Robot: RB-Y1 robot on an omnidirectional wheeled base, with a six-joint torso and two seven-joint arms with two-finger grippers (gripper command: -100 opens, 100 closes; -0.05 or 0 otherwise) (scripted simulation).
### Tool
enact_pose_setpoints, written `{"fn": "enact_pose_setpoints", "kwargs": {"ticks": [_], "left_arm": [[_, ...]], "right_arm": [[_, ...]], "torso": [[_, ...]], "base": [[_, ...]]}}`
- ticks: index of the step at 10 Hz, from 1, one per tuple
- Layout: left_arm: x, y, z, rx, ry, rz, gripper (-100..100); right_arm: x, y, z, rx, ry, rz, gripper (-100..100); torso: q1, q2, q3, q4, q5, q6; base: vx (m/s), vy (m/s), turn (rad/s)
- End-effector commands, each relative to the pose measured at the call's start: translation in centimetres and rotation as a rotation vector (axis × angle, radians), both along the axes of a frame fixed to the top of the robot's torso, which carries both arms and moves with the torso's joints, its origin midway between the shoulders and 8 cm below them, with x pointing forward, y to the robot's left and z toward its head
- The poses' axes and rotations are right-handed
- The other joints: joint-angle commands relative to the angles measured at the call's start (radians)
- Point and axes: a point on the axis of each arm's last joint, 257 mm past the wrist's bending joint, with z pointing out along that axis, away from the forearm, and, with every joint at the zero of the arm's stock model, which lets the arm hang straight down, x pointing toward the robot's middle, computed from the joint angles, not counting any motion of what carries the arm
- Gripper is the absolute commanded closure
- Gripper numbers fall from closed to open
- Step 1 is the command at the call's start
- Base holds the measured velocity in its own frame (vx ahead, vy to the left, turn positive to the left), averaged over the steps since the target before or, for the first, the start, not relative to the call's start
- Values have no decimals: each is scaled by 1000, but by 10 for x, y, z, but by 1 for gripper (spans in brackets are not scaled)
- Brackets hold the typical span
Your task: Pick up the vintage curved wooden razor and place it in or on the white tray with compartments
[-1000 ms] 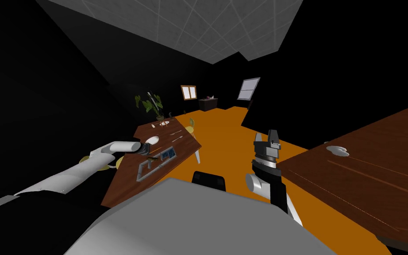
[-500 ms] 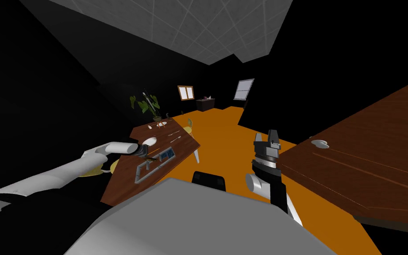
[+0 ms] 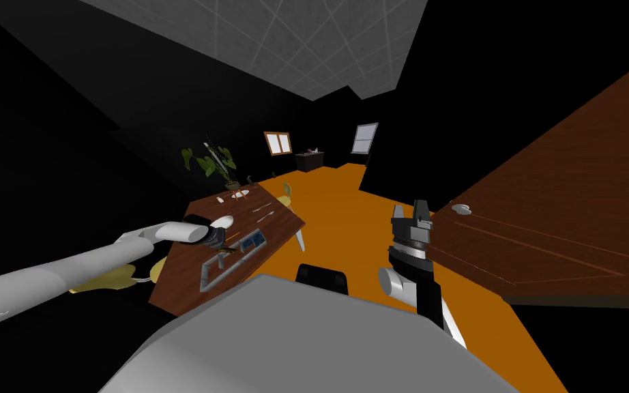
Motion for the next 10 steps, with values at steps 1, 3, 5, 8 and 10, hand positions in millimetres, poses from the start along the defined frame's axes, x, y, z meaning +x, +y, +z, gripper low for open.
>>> {"fn": "enact_pose_setpoints", "kwargs": {"ticks": [1, 3, 5, 8, 10], "left_arm": [[-19, -1, -7, -19, 21, 36, -100], [-19, 3, 1, -24, 13, 83, -100], [-45, -5, -11, -54, 49, 122, -100], [-49, -2, -6, -55, 50, 163, -100], [-49, -1, -6, -56, 49, 166, 0]], "right_arm": [[0, 0, 0, 0, 0, 0, 0], [0, 0, 0, 0, 0, 0, 0], [0, 0, 0, 0, 0, 0, 0], [0, 0, 0, 0, 0, 0, 0], [0, 0, 0, 0, 0, 0, 0]], "torso": [[0, 0, 0, 0, 0, 0], [0, 0, 0, 0, 0, -2], [0, 0, 0, 0, 0, 0], [0, -1, 0, 0, 0, -2], [0, -3, -1, 0, 0, -2]], "base": [[-72, 8, -229], [-24, 3, 14], [-66, 10, -283], [-15, 0, 13], [0, 0, 0]]}}
